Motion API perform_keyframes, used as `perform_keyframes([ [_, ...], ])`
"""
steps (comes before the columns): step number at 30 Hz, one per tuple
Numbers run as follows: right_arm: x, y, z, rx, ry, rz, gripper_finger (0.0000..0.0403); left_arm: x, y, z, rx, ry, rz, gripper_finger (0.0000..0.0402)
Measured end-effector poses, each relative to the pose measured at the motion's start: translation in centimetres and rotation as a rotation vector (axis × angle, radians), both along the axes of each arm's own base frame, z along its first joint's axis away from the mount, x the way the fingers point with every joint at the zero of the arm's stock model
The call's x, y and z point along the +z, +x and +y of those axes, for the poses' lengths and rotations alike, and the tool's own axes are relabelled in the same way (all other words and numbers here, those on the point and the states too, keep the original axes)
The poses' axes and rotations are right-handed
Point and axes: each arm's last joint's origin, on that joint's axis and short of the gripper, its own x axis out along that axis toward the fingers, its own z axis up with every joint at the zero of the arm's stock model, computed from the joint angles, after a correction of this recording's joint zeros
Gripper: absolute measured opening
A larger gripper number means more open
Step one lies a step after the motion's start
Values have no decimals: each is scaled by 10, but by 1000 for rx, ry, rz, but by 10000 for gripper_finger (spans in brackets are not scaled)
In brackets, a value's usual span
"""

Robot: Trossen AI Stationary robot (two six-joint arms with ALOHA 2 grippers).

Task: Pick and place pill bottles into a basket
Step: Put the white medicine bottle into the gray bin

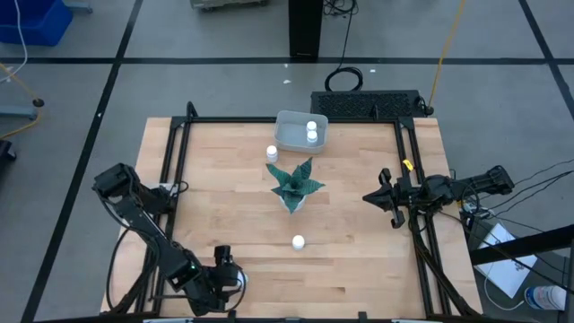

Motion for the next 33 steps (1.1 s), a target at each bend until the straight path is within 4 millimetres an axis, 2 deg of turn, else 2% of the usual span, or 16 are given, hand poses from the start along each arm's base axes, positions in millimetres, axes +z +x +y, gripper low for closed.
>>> perform_keyframes([
  [18, 0, 0, 0, 0, 0, 0, 0, -7, 5, 3, 29, -8, 43, 301],
  [30, 0, 0, 0, 0, 0, 0, 0, -7, 7, 5, 38, -12, 42, 178],
  [33, 0, 0, 0, 0, 0, 0, 0, -7, 8, 6, 25, 1, 40, 165],
])
